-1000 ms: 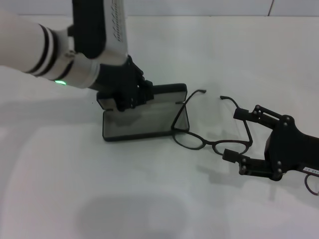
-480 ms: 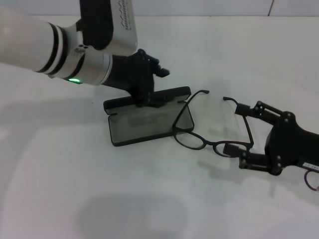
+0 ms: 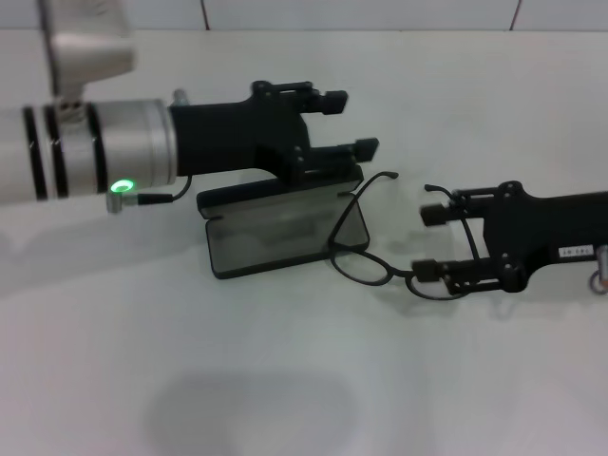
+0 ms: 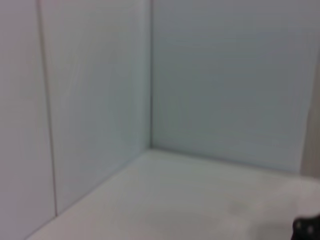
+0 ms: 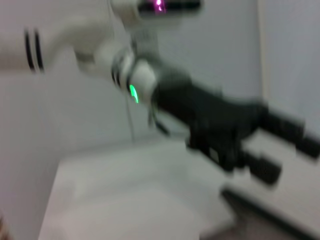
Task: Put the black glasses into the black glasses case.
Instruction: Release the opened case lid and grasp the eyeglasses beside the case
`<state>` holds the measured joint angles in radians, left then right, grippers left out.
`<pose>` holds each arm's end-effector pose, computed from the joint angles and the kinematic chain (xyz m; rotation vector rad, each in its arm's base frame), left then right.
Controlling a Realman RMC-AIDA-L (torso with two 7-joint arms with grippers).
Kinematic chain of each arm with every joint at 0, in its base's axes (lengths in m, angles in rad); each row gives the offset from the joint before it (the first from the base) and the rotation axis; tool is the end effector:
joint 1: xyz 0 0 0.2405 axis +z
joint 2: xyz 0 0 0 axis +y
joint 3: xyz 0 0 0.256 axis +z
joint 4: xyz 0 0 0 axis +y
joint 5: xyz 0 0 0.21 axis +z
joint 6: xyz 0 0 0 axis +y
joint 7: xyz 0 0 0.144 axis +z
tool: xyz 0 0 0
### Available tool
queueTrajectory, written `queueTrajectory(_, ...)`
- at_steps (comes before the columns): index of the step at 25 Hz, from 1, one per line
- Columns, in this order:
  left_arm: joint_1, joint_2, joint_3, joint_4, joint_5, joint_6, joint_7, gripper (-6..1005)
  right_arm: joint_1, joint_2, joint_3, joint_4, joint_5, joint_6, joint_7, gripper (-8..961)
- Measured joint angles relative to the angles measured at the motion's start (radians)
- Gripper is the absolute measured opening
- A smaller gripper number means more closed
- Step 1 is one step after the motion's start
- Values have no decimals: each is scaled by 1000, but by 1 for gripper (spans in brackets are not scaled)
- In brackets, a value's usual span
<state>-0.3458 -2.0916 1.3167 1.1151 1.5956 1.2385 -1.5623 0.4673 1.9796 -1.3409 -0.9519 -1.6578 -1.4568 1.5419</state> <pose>-0.1822 0.3379 -0.0089 -2.6801 -0.3549 -0.7168 0.1983 0.3297 -0.0078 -2.9850 0.2836 0.5553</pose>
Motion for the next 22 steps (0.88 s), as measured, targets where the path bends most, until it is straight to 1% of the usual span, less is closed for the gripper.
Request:
queueTrajectory(1, 15, 1, -9, -58, -77, 3, 47, 660, 27, 12, -3, -134, -186, -9, 189, 774)
queueTrajectory(2, 15, 1, -9, -58, -77, 3, 47, 673, 27, 12, -3, -134, -186, -9, 189, 770)
queueTrajectory(3, 23, 2, -19, -107, -139, 8, 83, 686, 42, 22, -5, -189, -269, -18, 267, 767)
queueTrajectory(5, 29, 6, -41, -174, -206, 24, 139, 686, 79, 39, -20, -257, -422, -32, 386, 747)
queueTrajectory(6, 30, 6, -55, -198, -223, 34, 161, 686, 102, 43, -43, -271, -481, -33, 431, 737)
queueTrajectory(7, 27, 6, -74, -221, -230, 48, 179, 687, 125, 42, -73, -273, -511, -27, 464, 727)
queueTrajectory(8, 27, 6, -74, -221, -230, 48, 179, 687, 142, 42, -103, -269, -528, -19, 488, 717)
queueTrajectory(9, 17, 6, -111, -259, -236, 83, 203, 687, 152, 41, -118, -267, -536, -12, 501, 713)
queueTrajectory(11, 13, 6, -130, -272, -236, 105, 209, 687, 172, 44, -163, -264, -571, 16, 534, 706)
queueTrajectory(14, 13, 7, -139, -276, -235, 115, 217, 684, 190, 45, -233, -263, -605, 71, 569, 695)
queueTrajectory(17, 15, 6, -140, -283, -235, 115, 236, 682, 197, 46, -280, -259, -606, 103, 578, 687)
queueTrajectory(22, -7, 8, -145, -330, -239, 113, 265, 682, 221, 47, -361, -229, -606, 163, 600, 681)
